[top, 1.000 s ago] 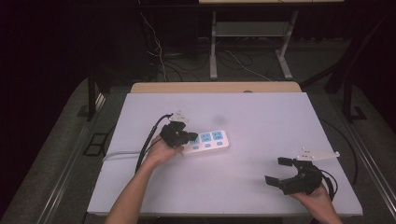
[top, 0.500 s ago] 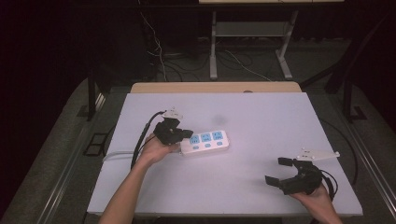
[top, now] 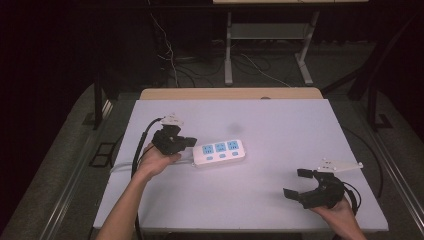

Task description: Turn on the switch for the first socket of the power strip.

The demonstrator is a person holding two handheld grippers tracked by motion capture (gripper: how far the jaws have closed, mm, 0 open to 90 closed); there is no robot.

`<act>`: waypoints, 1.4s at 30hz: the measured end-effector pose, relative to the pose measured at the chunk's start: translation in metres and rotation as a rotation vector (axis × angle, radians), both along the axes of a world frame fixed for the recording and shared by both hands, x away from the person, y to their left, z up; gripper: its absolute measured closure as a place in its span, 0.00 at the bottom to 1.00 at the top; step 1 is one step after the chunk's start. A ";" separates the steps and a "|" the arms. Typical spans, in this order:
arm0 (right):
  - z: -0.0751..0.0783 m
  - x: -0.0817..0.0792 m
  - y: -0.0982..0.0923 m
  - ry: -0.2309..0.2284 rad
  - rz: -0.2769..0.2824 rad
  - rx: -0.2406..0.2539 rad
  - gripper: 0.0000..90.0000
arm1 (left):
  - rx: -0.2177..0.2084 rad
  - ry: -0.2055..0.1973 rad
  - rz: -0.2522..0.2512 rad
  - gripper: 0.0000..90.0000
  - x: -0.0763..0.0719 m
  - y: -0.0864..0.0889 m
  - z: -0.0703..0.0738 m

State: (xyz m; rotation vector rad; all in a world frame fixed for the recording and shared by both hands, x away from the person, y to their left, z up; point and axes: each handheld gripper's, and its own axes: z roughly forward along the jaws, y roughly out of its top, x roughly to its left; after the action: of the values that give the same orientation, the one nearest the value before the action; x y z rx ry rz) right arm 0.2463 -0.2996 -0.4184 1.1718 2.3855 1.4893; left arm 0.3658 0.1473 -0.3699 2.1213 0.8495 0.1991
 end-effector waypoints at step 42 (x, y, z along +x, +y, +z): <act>0.001 0.001 0.002 -0.001 0.002 -0.002 0.00 | -0.107 -0.017 0.107 0.00 -0.068 0.053 0.004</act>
State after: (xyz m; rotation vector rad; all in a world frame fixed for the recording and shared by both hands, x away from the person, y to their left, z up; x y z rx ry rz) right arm 0.2475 -0.2972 -0.4174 1.1689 2.3879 1.4874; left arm 0.2975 0.1998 -0.3661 1.9745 0.9442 0.2225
